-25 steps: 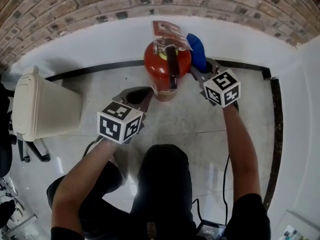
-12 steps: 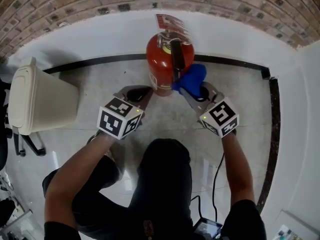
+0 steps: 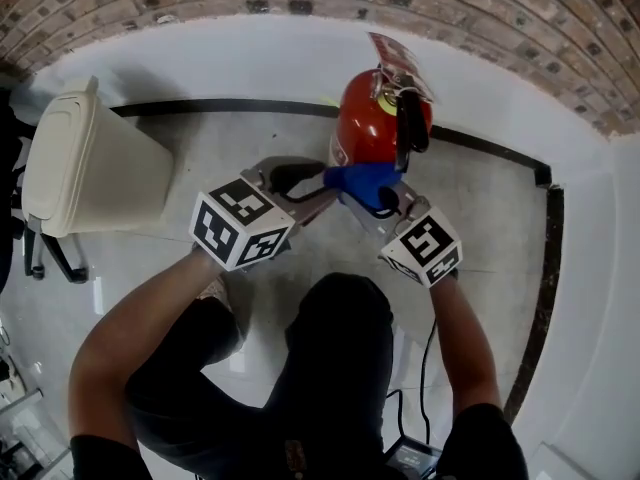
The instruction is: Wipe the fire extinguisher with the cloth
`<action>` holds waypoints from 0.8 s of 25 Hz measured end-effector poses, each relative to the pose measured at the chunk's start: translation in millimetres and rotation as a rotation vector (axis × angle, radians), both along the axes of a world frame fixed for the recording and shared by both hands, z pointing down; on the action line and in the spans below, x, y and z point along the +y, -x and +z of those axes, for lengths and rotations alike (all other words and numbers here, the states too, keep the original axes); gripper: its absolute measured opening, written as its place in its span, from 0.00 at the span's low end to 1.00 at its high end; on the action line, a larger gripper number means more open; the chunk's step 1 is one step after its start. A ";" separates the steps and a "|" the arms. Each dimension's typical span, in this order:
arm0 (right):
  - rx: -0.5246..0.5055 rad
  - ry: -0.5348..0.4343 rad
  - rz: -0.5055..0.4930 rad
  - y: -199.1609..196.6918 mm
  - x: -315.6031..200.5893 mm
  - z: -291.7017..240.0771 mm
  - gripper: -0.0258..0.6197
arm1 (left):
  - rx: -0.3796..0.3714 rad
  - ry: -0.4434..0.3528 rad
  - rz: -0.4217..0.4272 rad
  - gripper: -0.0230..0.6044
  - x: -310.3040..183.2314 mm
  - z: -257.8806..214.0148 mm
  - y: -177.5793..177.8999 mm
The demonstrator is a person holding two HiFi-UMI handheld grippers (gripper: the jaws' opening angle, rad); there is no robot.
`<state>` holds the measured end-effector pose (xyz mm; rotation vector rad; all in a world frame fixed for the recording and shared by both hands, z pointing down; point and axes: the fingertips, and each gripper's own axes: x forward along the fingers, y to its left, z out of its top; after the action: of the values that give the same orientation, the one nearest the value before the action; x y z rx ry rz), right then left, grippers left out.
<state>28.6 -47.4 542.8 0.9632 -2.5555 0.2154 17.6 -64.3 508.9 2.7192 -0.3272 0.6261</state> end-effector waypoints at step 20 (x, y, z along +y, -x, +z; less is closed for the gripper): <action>-0.042 0.044 -0.030 40.7 1.5 0.2 0.31 | 0.086 -0.056 0.046 0.21 -33.2 -3.5 -3.6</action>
<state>-12.0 -45.9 543.0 0.9123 -2.5898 0.2847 21.2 -97.4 505.4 2.8047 -0.2656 0.5182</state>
